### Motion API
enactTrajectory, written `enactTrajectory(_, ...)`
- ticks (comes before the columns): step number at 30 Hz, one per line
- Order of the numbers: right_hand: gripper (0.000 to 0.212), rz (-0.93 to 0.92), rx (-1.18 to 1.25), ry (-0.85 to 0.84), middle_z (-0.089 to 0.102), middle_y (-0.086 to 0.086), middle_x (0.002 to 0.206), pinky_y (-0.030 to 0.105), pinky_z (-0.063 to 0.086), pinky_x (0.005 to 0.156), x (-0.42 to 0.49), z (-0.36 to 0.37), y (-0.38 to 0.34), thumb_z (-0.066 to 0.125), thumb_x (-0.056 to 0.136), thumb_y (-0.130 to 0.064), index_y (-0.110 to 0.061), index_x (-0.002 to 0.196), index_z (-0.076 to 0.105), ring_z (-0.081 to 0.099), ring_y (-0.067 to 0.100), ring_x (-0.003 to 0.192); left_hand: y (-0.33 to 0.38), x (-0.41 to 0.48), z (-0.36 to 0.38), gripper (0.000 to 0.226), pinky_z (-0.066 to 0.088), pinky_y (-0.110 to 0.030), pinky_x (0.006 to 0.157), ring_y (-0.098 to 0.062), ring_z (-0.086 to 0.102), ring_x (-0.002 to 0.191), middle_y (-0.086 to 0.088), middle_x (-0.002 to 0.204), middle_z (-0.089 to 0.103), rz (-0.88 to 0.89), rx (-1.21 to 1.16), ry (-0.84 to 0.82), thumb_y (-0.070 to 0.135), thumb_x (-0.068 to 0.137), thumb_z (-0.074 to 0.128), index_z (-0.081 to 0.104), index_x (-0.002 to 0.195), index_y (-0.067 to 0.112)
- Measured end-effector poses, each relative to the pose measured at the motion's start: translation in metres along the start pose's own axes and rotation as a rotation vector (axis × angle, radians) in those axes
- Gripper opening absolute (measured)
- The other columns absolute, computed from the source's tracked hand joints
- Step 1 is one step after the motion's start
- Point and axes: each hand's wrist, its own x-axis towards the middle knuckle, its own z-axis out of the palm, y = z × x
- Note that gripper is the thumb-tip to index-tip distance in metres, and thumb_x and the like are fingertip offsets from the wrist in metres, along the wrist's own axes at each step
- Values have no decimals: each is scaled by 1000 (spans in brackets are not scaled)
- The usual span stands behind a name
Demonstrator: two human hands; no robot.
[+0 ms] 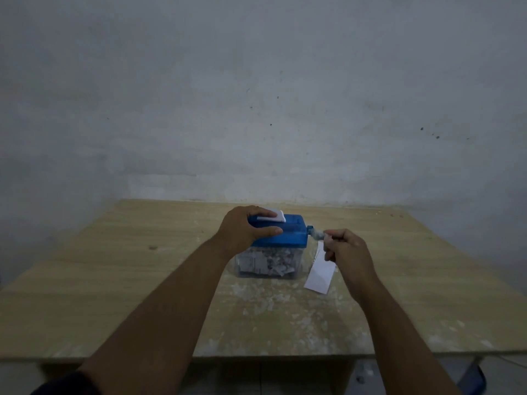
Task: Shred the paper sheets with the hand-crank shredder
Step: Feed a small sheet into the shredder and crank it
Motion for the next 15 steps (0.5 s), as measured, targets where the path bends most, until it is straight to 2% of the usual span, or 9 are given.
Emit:
enactTrajectory(3, 9, -60, -59, -21, 72, 9, 84, 33, 55, 68, 7, -2, -15, 64, 102, -11, -13, 104, 72, 62, 16, 68, 0, 0, -1, 28, 54, -10, 76, 5, 69, 96, 18, 105, 77, 20, -49, -36, 41, 76, 94, 85, 103, 34)
enactTrajectory(7, 10, -13, -133, -73, 71, 12, 83, 31, 55, 67, 22, -4, -25, 62, 100, -4, -8, 99, 71, 62, 19, 69, -2, 2, -1, 25, 55, -12, 76, 2, 70, 95, 18, 102, 78, 26, -49, -45, 38, 78, 93, 86, 102, 33)
enactTrajectory(12, 13, -23, -163, -135, 70, 9, 78, 35, 53, 68, 41, -8, -29, 62, 98, -2, -7, 97, 74, 58, 20, 67, -4, 3, -3, 39, 50, -3, 84, 10, 64, 105, 23, 120, 74, 33, -6, -62, 47, 76, 92, 82, 113, 41)
enactTrajectory(15, 14, -20, -129, -91, 67, 6, 73, 37, 51, 68, 54, 1, -31, 62, 100, -9, -8, 96, 75, 55, 20, 65, -5, 3, -4, 44, 50, -8, 93, 3, 64, 111, 22, 127, 72, 31, 12, -70, 49, 76, 92, 80, 118, 43)
